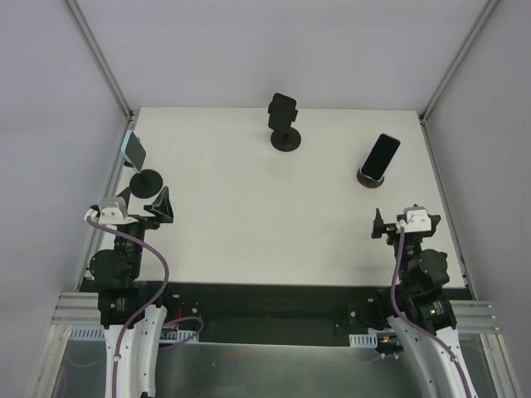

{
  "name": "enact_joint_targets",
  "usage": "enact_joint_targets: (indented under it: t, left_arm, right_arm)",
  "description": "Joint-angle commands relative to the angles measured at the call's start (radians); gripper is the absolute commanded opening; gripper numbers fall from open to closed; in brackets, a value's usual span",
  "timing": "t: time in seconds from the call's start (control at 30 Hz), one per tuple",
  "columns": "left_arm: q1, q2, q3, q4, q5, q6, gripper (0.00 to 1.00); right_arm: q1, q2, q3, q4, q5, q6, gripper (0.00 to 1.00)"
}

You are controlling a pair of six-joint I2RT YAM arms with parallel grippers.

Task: Remove the phone from the phone stand

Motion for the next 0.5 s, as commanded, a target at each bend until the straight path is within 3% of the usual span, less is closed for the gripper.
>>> enact_joint_targets:
  t: [0.0,0.33,0.47]
  left_arm:
    - [0.007,-0.002,0.007,0.044,-0.002,-0.017,0.99]
    - [0.007,-0.005,0.017,0.030,0.007,-0.049,0.99]
    - [0.007,-0.025,0.023,0.023,0.013,-0.060,0.99]
  right_arm:
    - [-0.009,-0.196,0.030,0.025,0.011,0.023,0.96]
    - [-0.009,-0.070,0.095,0.010,-0.139,0.113,0.96]
    - [-0.010,0.197,0.204,-0.052,-0.199,0.219,0.96]
